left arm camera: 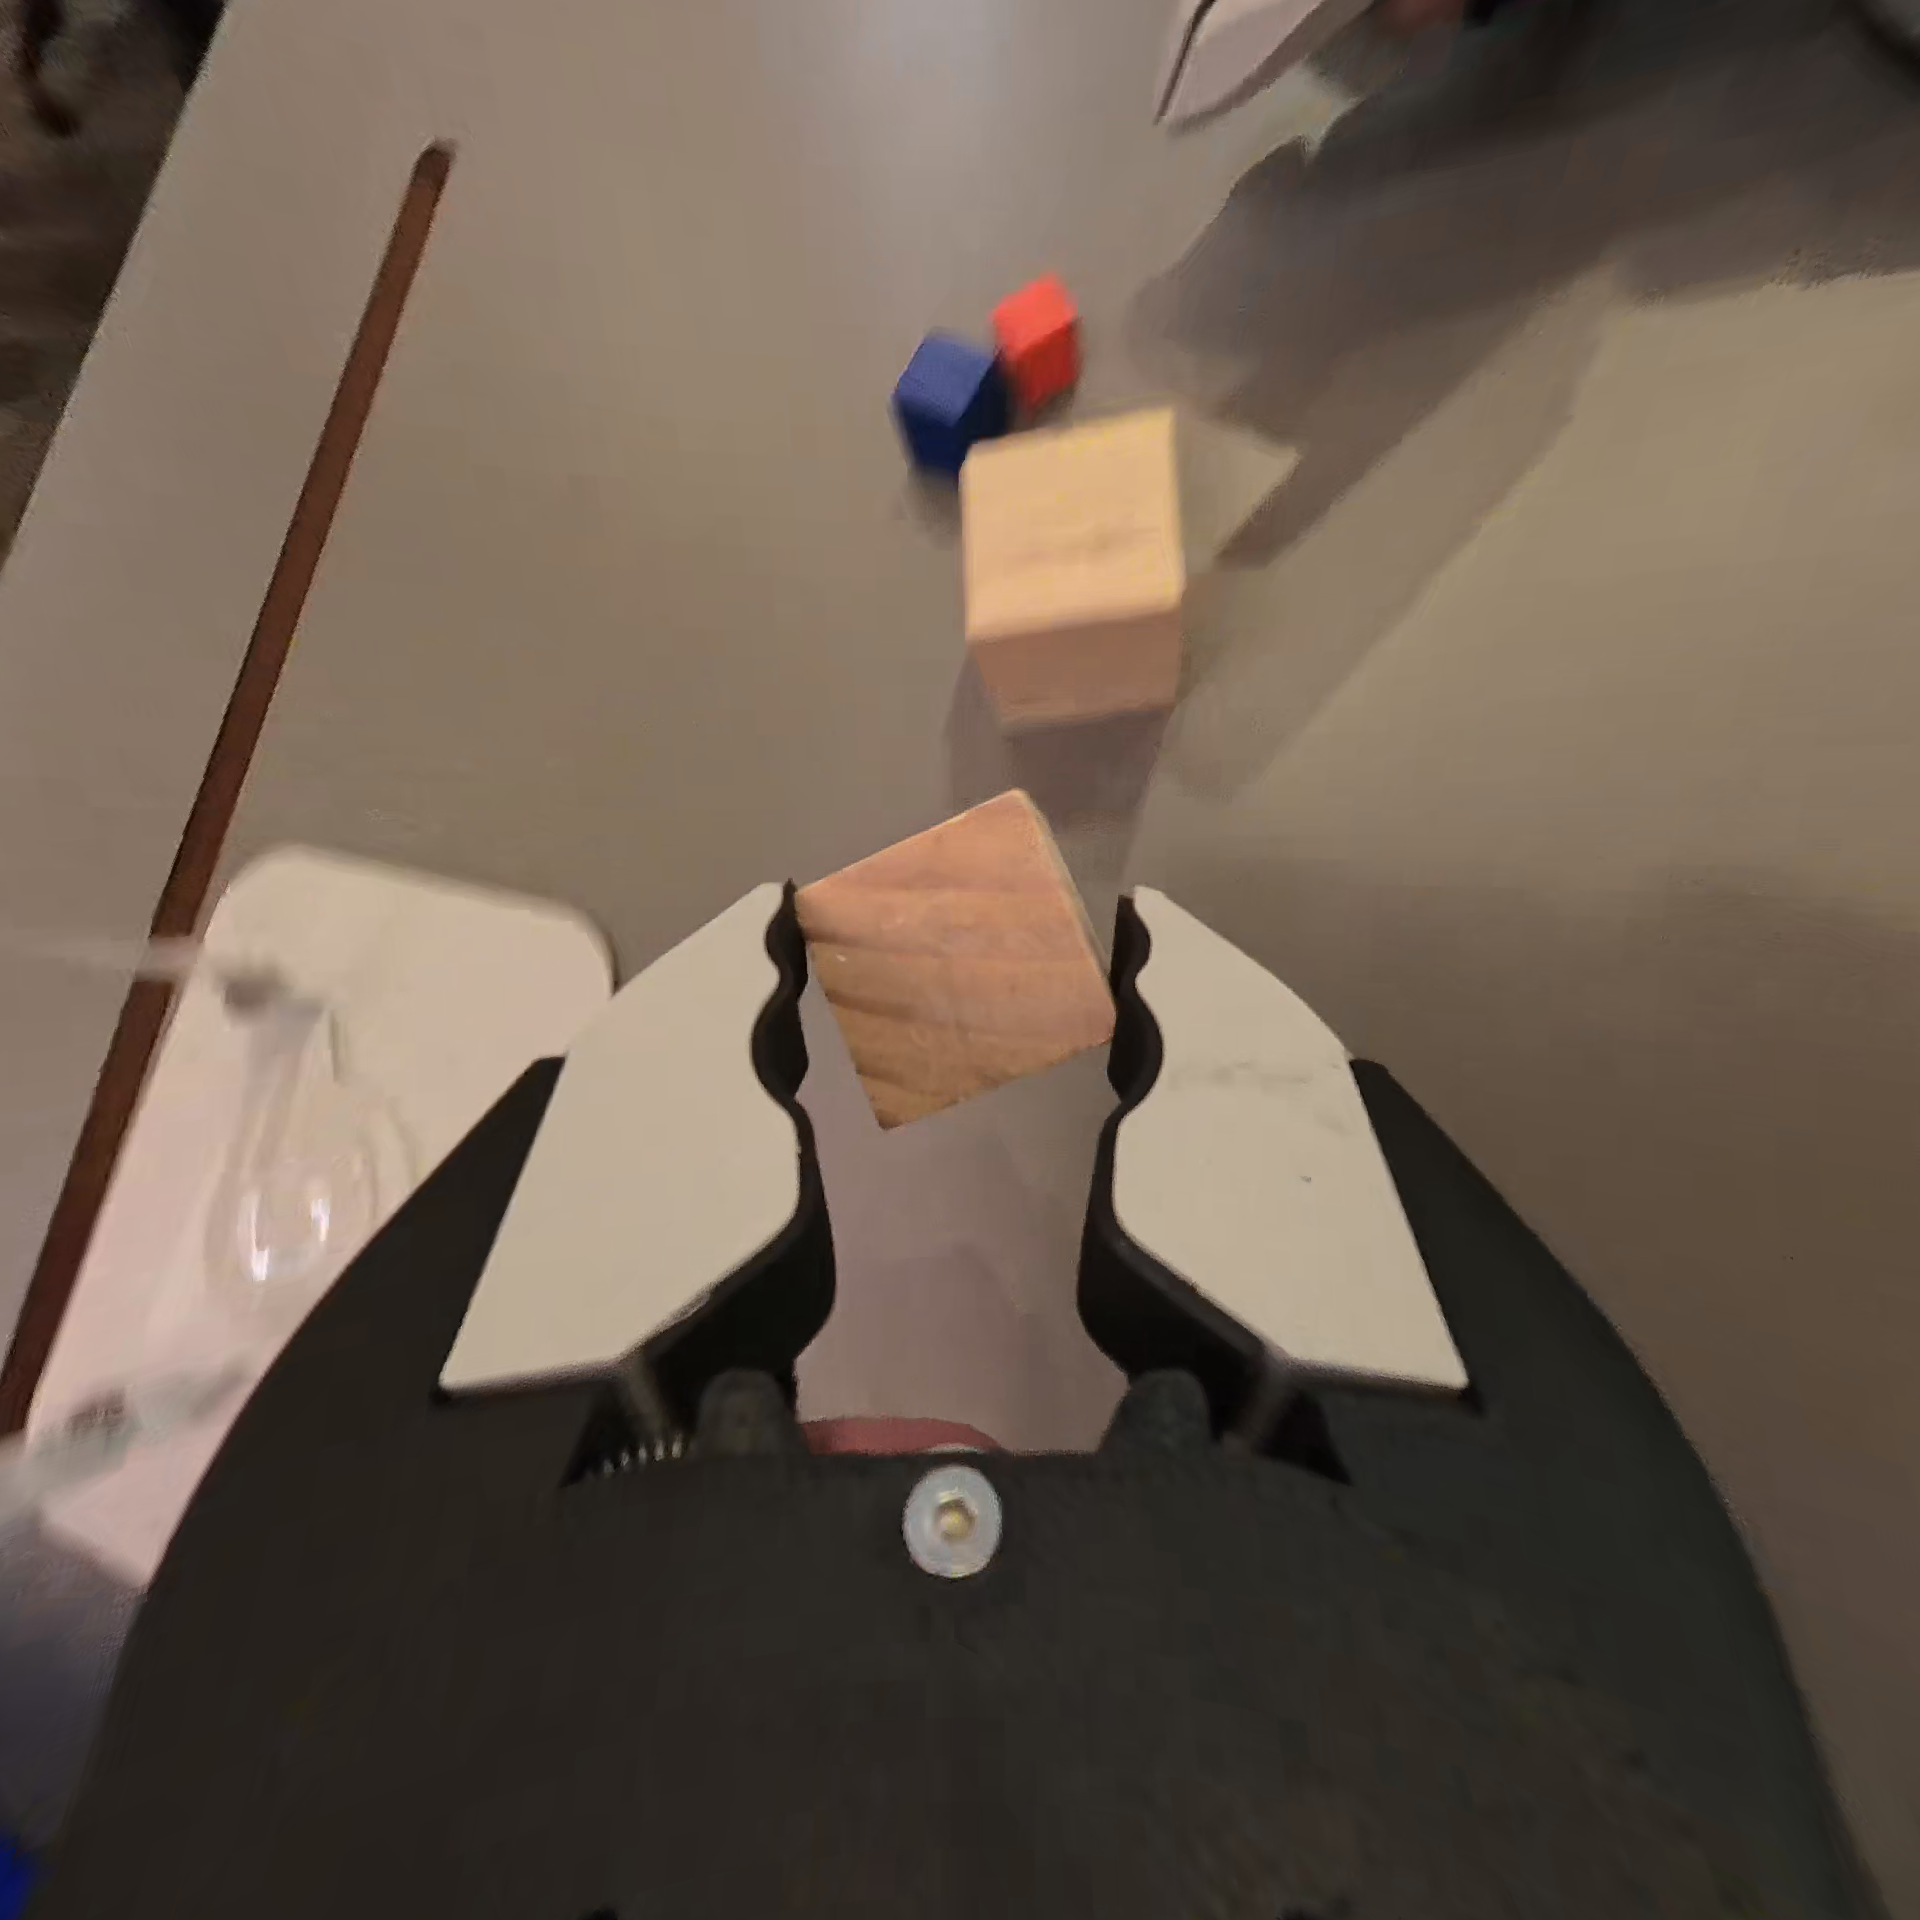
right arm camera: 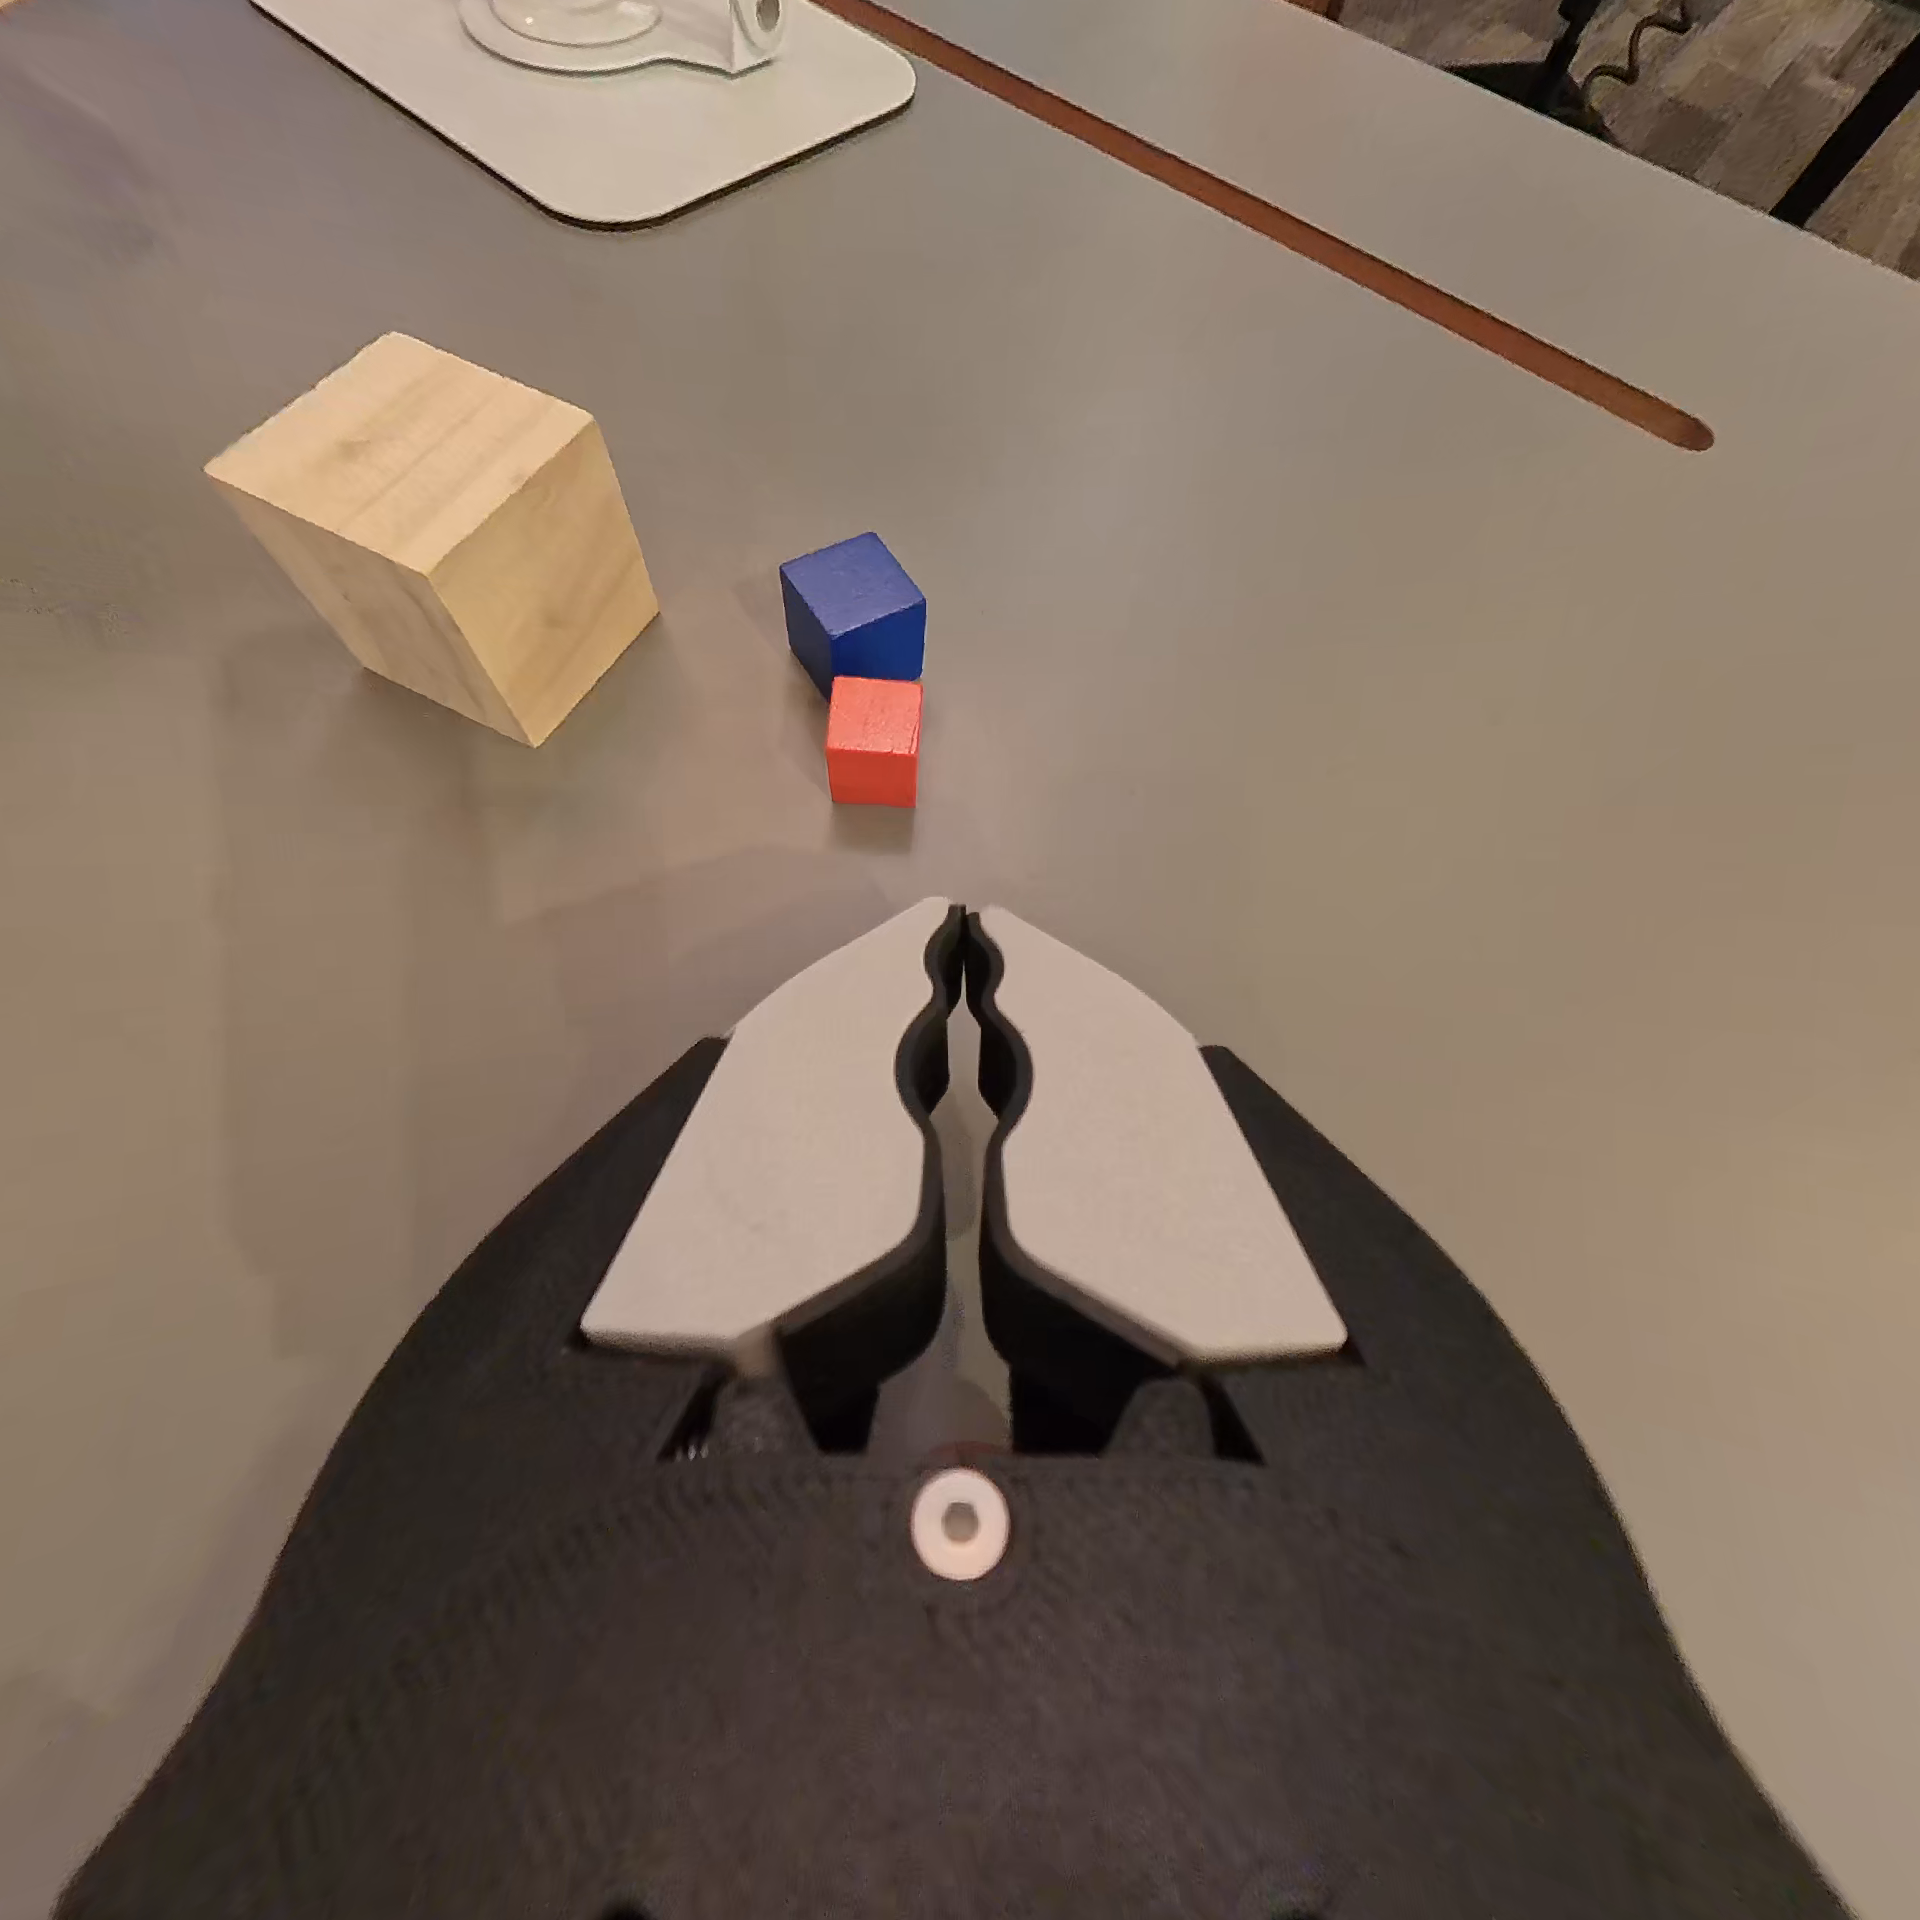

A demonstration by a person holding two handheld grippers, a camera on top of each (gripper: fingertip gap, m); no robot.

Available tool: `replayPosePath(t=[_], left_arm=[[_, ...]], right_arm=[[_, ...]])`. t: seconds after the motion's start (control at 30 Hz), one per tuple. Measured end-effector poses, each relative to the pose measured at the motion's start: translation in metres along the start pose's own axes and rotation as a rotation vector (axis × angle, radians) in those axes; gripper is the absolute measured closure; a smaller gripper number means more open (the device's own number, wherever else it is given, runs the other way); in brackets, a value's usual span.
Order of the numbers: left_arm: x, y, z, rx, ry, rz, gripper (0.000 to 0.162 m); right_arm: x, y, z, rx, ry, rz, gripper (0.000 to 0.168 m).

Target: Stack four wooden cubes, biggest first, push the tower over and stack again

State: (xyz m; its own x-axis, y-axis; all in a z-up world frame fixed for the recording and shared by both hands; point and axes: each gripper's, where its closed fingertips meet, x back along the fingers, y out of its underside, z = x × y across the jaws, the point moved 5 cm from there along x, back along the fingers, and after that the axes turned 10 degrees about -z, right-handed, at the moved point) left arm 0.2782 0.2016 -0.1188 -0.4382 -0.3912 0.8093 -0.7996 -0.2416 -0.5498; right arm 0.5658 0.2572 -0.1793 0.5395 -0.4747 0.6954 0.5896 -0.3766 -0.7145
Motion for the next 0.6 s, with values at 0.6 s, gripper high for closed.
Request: replayPosePath(t=[0.6], left_arm=[[-0.060,-0.077,0.010,-0.033,0.060,0.041,0.080]], right_arm=[[-0.002,-0.014,-0.005,0.032,-0.024,0.032,0.168]])
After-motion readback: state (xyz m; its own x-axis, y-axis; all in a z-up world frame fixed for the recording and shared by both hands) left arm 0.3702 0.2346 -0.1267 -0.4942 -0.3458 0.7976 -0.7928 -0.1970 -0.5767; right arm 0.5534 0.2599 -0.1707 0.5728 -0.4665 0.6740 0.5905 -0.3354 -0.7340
